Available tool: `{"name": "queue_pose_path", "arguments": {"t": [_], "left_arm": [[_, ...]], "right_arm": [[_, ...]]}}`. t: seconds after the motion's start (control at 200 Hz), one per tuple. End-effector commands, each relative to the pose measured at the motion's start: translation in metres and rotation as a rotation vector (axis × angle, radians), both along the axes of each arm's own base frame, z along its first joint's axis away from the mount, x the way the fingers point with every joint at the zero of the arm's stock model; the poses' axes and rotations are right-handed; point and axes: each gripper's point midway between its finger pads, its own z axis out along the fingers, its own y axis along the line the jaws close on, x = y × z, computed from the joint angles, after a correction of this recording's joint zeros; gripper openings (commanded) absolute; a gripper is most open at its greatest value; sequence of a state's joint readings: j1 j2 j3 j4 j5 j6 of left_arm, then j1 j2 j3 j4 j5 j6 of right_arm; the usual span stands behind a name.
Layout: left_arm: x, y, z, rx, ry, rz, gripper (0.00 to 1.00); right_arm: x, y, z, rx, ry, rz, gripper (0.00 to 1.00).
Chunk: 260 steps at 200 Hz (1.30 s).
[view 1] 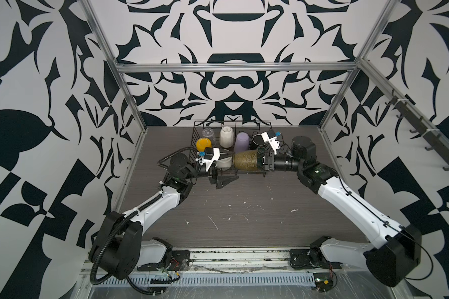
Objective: Load cups into a dish rack
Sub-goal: Place the cup upside down at the dish rack.
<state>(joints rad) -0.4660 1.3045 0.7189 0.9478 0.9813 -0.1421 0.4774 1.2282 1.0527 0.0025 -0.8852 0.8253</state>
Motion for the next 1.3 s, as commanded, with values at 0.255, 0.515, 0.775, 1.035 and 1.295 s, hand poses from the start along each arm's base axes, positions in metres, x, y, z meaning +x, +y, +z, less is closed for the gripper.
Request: {"name": "queue_pose_path", "arguments": {"t": [0.255,0.515,0.775,1.035,1.295], "left_arm": [[-0.004,-0.003,0.013,-0.020,-0.029,-0.037,1.00],[-0.005,-0.004,0.013,-0.024,-0.016,-0.059,0.96],[-0.006,-0.004,0.015,-0.027,-0.014,-0.070,0.93],[-0.006,-0.005,0.018,-0.025,-0.006,-0.078,0.81],[-0.005,-0.006,0.019,-0.019,0.005,-0.081,0.63]], "right_arm": [[-0.001,0.025,0.004,0.050,-0.048,0.043,0.00],[-0.003,0.040,0.000,0.070,-0.029,0.073,0.00],[-0.004,0.047,-0.002,0.088,-0.012,0.089,0.00],[-0.006,0.049,-0.004,0.085,-0.003,0.099,0.00],[-0.007,0.048,-0.007,0.082,0.006,0.098,0.00]]}}
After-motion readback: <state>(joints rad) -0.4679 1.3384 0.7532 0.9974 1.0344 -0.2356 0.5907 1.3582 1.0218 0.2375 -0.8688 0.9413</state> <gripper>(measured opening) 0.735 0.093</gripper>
